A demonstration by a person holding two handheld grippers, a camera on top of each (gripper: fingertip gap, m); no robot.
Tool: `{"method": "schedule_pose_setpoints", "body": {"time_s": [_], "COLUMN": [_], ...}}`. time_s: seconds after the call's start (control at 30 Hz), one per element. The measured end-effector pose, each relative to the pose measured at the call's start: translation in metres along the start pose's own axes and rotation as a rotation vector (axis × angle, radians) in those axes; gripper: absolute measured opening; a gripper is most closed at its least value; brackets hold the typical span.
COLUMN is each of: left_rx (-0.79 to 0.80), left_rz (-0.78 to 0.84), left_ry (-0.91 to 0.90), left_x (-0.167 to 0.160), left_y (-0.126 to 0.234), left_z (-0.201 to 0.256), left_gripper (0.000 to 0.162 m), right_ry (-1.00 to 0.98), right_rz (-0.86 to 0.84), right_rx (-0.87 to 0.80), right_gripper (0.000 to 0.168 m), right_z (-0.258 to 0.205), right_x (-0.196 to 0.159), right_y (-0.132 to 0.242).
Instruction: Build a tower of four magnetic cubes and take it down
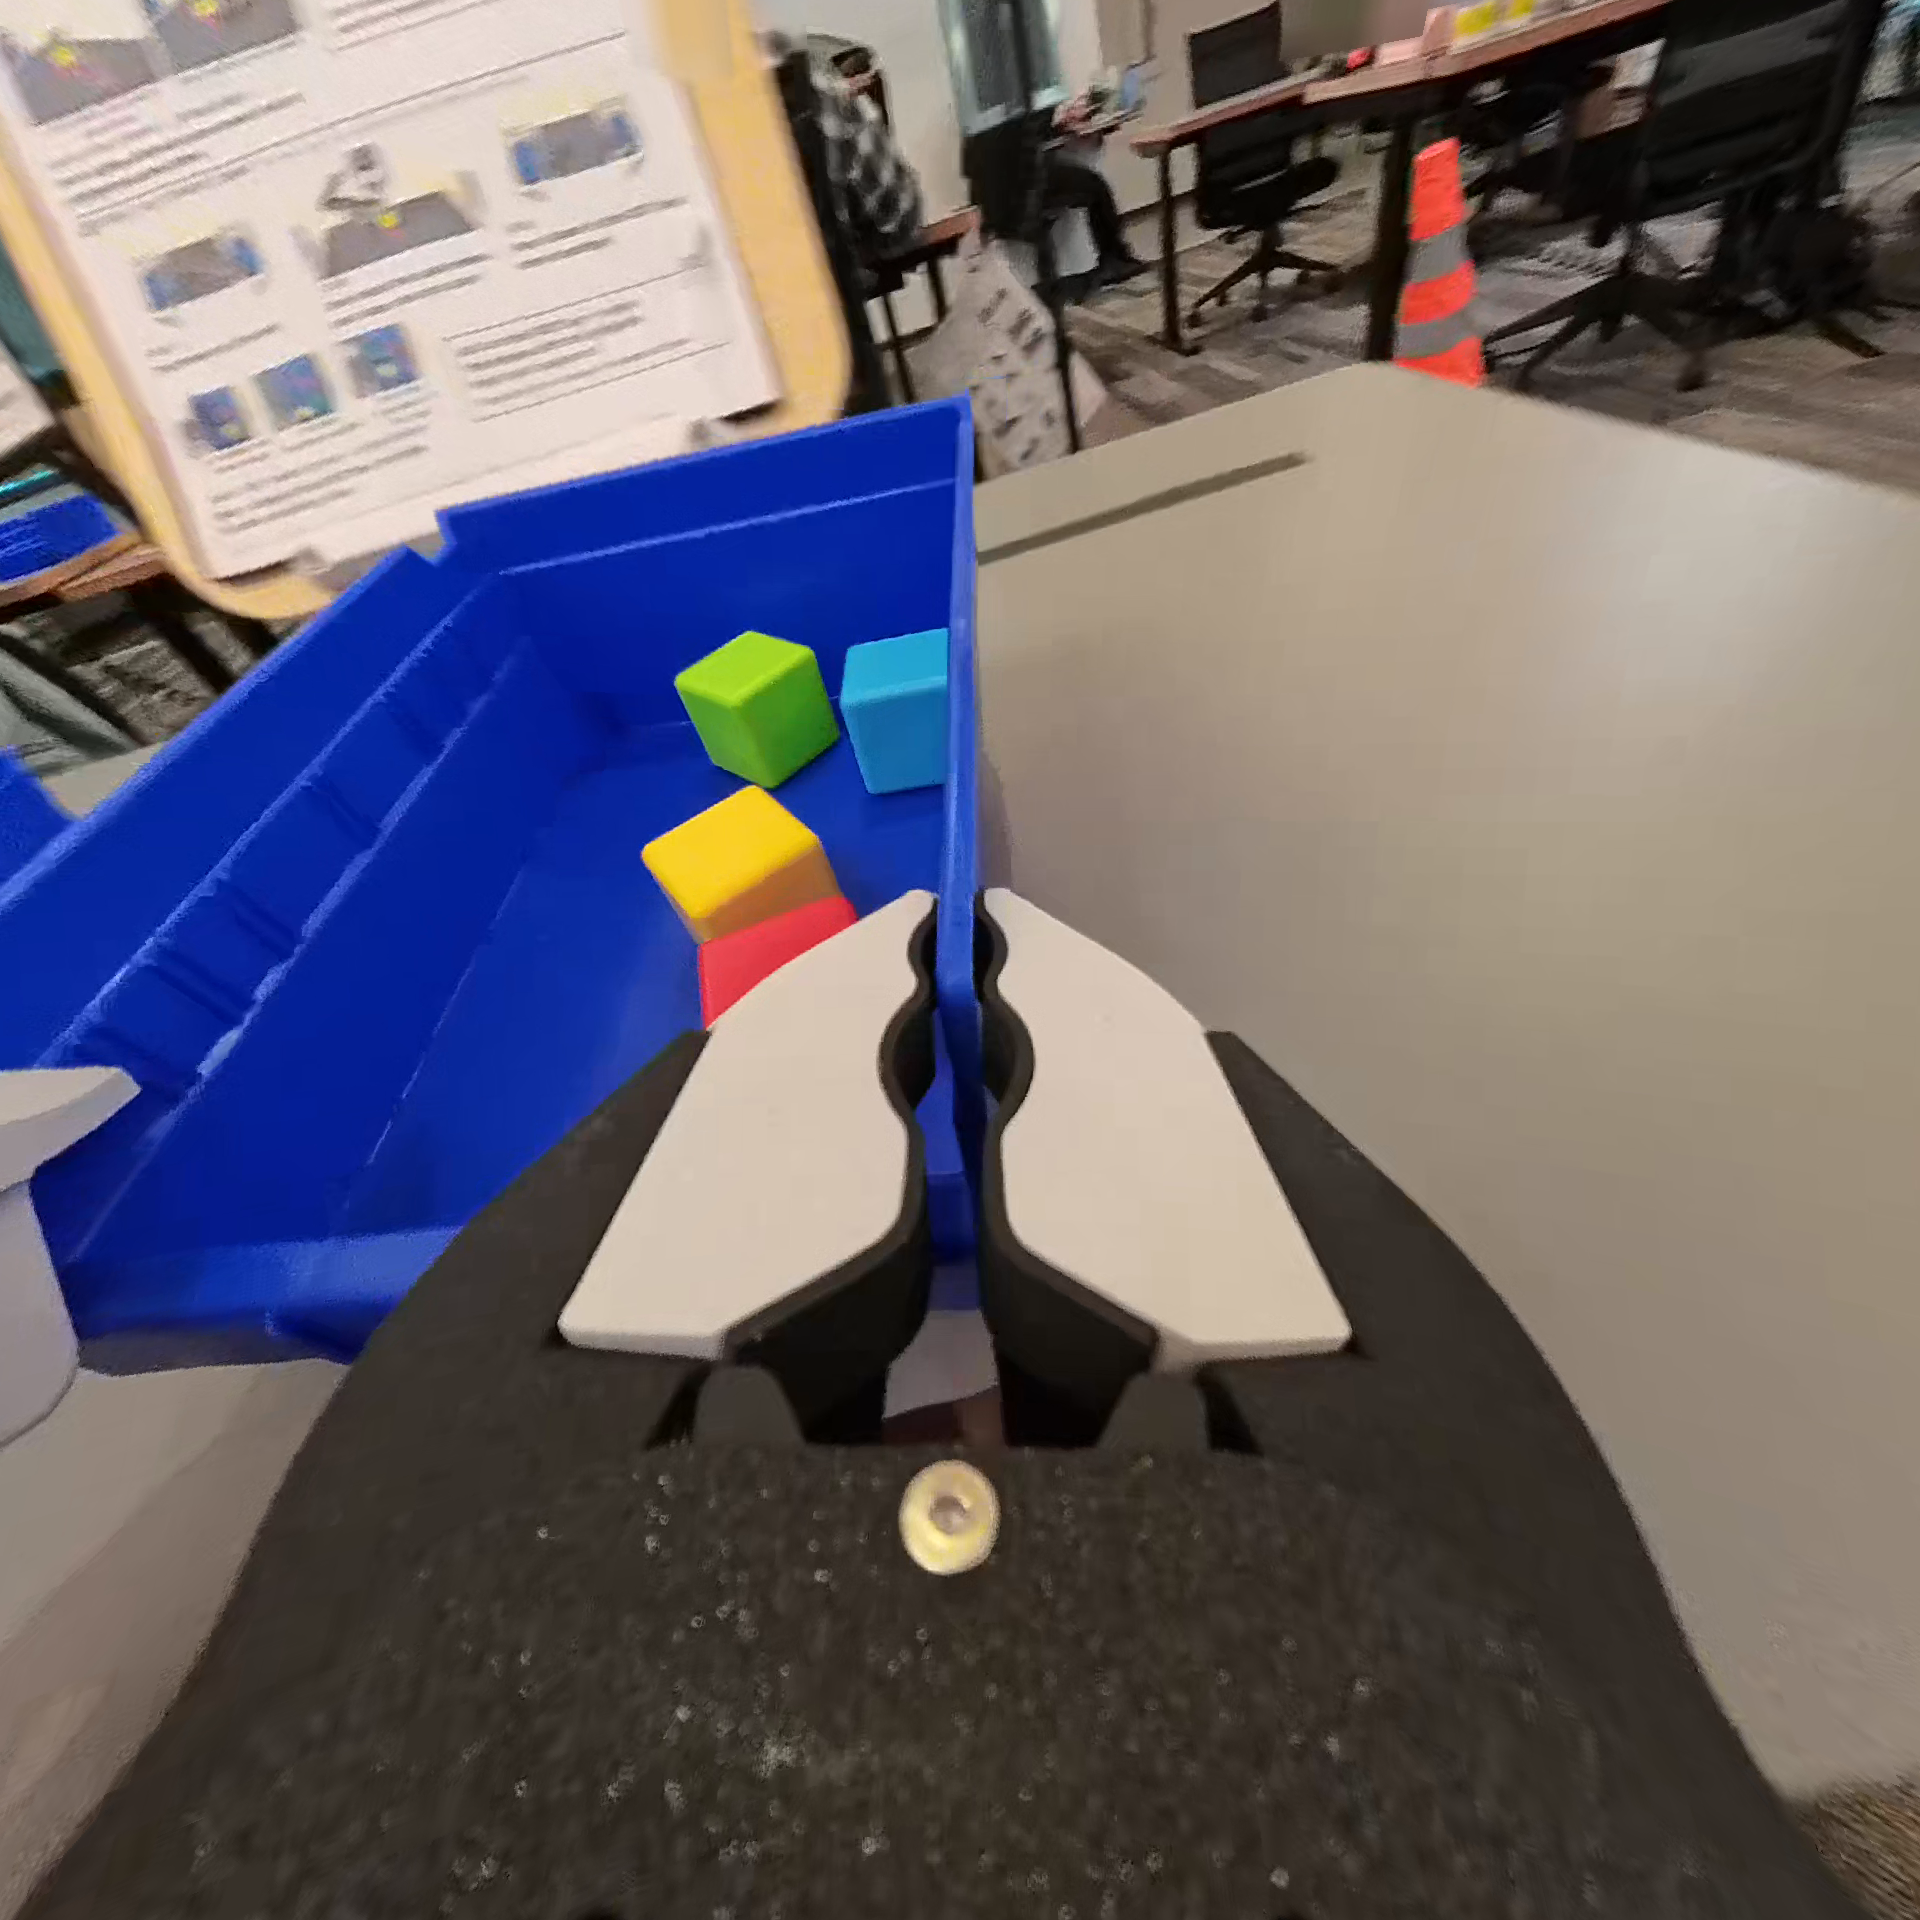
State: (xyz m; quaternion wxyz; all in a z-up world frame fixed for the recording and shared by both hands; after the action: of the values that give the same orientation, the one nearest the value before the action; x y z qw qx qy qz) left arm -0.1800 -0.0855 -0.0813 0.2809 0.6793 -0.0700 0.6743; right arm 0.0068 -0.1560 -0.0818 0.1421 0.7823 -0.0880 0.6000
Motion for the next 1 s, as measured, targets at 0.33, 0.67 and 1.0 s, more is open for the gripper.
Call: {"method": "schedule_pose_setpoints", "body": {"time_s": [0.33,0.67,1.0], "left_rx": [0.211,0.140,0.212], "left_rz": [-0.053,-0.009,0.087], "left_ry": [0.036,0.111,0.135], "left_x": [-0.013,-0.028,0.006], "left_y": [0.024,0.028,0.118], "left_z": [-0.117,-0.120,-0.200], "left_gripper": [0.003,0.015,0.043], "right_ry": [-0.011,0.013,0.069], "right_rz": [-0.090,-0.127,-0.100], "right_rx": [0.173,0.270,0.373], "right_gripper": [0.005,0.010,0.044], "right_z": [-0.117,-0.116,-0.094], "right_x": [-0.030,-0.047,-0.037], "right_y": [-0.039,-0.041,0.004]}}
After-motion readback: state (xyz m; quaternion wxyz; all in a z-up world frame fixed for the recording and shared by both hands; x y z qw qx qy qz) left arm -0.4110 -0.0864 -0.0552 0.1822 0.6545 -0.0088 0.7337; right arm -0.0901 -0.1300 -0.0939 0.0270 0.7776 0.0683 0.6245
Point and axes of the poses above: each gripper's, where its closed fingertips meet, y back along the fingers, x out of its top, z = x × y across the jaws, the point moved 4 cm from there along y, back along the fingers, and after that the axes turned 5 degrees about z, right-handed, at the moved point
